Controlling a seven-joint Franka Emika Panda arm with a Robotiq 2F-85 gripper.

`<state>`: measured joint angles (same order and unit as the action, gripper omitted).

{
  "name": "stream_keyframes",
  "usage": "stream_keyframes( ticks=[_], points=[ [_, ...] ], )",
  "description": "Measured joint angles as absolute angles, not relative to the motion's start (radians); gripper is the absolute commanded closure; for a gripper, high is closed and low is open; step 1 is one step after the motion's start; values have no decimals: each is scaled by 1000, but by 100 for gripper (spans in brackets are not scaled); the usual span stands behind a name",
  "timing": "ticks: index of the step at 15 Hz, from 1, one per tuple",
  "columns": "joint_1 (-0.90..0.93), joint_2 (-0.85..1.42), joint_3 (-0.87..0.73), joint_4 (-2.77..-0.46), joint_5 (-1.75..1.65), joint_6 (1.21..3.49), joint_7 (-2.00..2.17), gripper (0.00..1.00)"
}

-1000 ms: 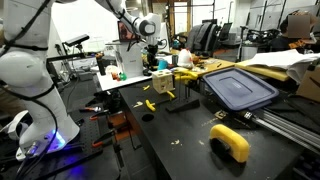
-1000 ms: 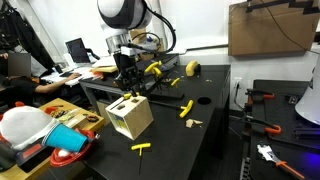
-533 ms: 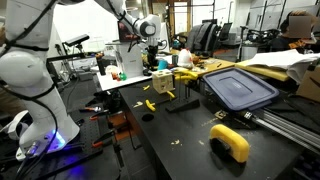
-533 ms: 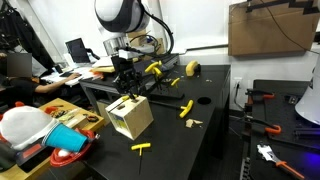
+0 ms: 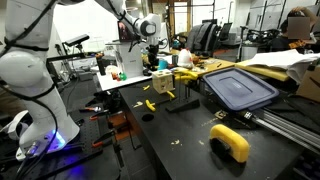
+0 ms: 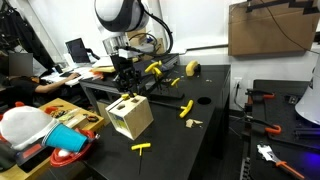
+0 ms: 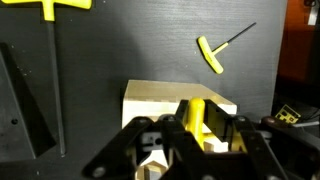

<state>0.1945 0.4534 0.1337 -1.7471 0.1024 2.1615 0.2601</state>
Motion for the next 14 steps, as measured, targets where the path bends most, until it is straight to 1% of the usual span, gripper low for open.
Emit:
stream_keyframes(
  ticks=[8, 14],
  points=[
    [196, 456, 108, -1747, 88, 2209, 311, 94],
    [213, 448, 48, -1747, -51, 2217, 403, 94]
  ],
)
